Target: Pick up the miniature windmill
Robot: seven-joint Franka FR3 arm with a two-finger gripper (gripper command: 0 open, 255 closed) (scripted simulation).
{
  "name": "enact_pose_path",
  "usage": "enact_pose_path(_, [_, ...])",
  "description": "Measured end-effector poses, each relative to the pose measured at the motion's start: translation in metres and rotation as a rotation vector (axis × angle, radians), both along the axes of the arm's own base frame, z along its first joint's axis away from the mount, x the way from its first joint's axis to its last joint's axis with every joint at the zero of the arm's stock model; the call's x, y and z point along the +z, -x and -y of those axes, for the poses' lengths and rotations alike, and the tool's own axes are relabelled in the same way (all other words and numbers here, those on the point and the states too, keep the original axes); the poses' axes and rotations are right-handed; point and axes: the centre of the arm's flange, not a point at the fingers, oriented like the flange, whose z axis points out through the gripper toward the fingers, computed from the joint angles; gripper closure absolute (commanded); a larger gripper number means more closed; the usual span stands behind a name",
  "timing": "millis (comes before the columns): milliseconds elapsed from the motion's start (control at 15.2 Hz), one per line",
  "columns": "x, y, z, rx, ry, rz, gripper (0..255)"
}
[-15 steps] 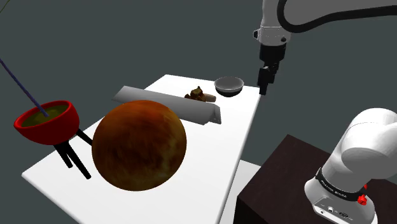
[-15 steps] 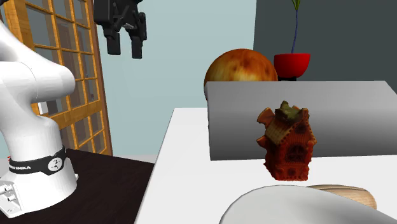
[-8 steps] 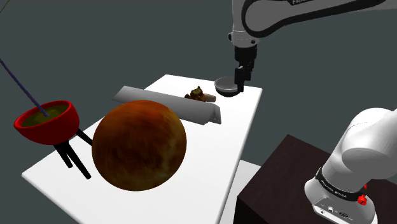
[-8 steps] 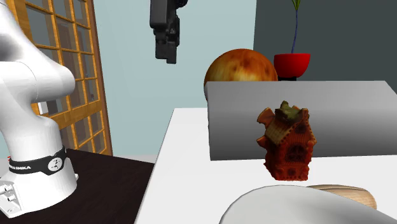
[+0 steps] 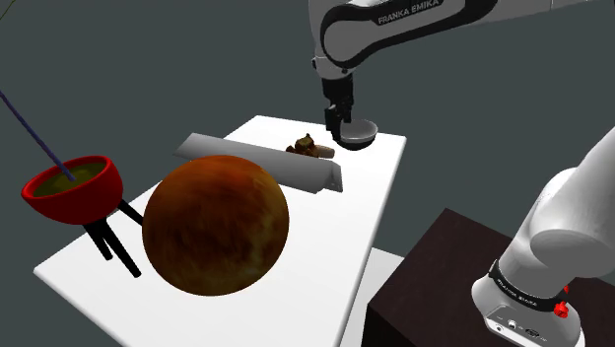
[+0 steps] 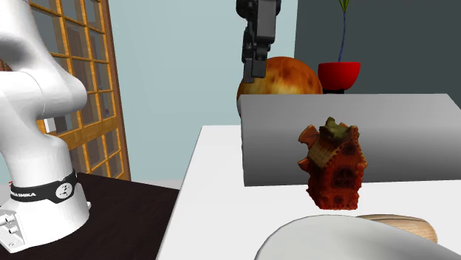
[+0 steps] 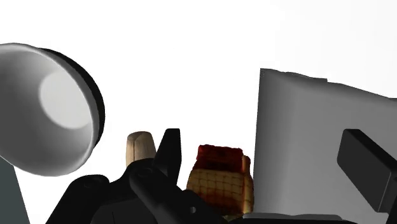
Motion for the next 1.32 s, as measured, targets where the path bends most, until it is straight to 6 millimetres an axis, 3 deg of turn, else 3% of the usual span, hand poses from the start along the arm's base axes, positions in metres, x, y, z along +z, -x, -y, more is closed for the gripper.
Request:
enact_pose_path(660, [-0.020, -0.117, -0.054, 0.126, 0.058, -0.004, 0])
enact_pose_path(1188, [-0.056, -0.126, -0.060, 0.135, 0.063, -0.005, 0])
enact_pose_path(1254, [-0.058, -0.126, -0.060, 0.135, 0.063, -0.005, 255])
enact_pose_path(1320, [-0.060, -0.126, -0.059, 0.135, 0.063, -0.005, 255])
